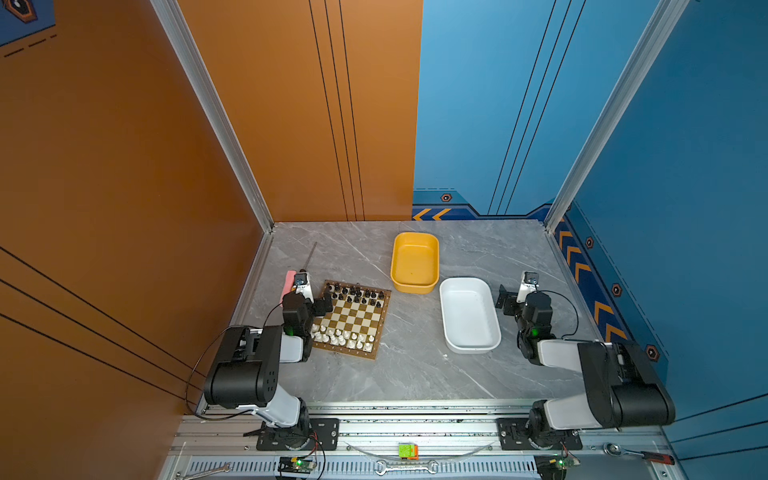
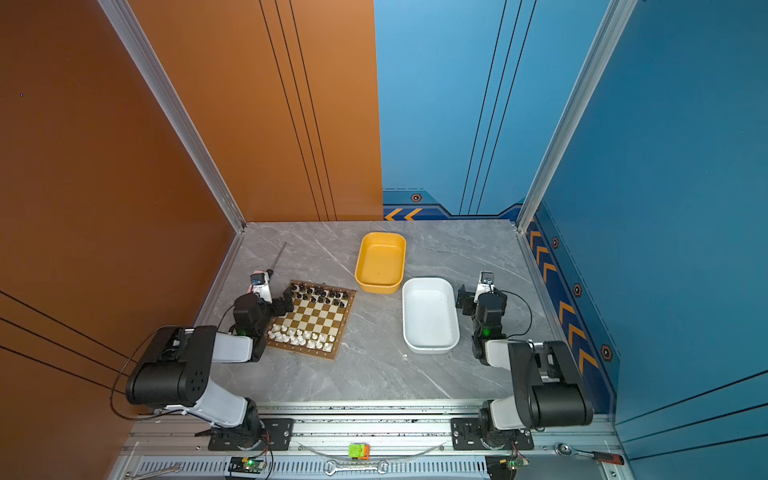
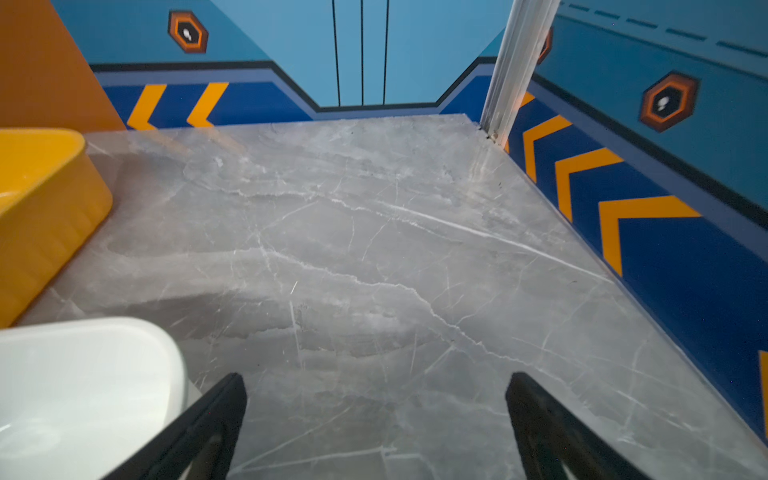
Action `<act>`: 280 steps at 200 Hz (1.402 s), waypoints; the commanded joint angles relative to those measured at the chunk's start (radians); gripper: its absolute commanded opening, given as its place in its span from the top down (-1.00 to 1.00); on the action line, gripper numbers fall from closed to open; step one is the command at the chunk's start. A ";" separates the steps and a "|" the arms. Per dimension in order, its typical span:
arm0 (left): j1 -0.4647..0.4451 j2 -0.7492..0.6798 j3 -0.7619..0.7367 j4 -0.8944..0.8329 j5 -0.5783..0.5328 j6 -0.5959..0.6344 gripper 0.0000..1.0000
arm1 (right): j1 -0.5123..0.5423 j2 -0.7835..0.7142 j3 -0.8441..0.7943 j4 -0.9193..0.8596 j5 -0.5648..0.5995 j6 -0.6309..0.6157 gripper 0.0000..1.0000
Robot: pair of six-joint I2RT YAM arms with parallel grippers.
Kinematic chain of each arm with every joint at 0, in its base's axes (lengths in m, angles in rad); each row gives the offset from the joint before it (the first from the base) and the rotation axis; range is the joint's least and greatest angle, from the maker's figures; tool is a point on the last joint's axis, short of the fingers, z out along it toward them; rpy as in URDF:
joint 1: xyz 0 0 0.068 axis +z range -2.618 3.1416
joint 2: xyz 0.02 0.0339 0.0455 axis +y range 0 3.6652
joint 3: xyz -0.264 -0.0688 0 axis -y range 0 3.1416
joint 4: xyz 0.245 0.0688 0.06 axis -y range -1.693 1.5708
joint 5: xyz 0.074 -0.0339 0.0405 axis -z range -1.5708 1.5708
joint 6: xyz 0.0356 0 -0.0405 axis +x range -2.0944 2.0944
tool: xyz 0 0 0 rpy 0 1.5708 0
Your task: Set up the chess pieces on the board
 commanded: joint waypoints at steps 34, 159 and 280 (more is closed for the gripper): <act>-0.008 0.003 0.021 -0.019 0.007 0.014 -0.95 | -0.019 0.039 0.036 0.018 -0.093 -0.011 -0.99; -0.077 0.002 0.050 -0.077 -0.117 0.059 -0.95 | -0.046 0.041 0.054 -0.017 -0.129 0.014 -0.99; -0.084 0.001 0.048 -0.077 -0.139 0.063 -0.95 | -0.046 0.041 0.054 -0.017 -0.130 0.013 -1.00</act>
